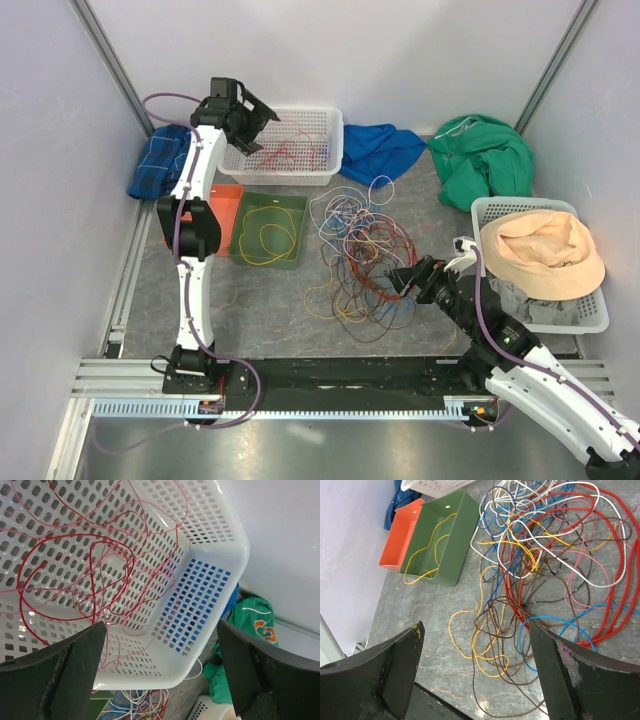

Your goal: Untangle the cables

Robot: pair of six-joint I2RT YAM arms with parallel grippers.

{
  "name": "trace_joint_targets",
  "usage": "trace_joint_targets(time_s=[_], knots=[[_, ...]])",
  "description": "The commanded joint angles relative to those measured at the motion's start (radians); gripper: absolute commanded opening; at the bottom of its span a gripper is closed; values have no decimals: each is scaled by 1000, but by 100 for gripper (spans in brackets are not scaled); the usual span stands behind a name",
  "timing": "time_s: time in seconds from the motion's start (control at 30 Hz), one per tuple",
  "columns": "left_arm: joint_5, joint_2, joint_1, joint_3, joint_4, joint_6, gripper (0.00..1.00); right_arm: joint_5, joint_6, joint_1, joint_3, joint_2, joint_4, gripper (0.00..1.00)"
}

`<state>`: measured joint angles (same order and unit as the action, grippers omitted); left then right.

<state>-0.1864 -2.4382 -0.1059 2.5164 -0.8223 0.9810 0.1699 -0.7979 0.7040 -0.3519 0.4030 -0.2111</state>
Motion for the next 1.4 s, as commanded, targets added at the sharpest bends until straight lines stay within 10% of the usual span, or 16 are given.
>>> trace_joint_targets(time_s=[0.0, 0.37, 0.7, 0.93, 1.07, 1.17, 1.37], knots=[[39, 75, 30, 44, -12, 27, 100, -18, -4, 0, -9, -3, 72, 94], [140, 375, -79, -70, 11, -102, 100, -26, -7, 0, -13, -6, 72, 93], [455, 869, -572, -896, 502, -311, 100, 9, 60, 2, -93, 57, 36, 94], [817, 748, -816, -918, 269, -403, 100, 115, 134, 0, -193, 83, -79, 96], [990, 645, -861, -833, -56, -47, 100, 169, 152, 2, -206, 105, -114, 97], [954, 578, -858, -759, -331, 203, 100, 247, 141, 0, -228, 143, -164, 98], [700, 548, -883, -756, -295, 9, 99, 290, 63, 2, -223, 181, -194, 98]])
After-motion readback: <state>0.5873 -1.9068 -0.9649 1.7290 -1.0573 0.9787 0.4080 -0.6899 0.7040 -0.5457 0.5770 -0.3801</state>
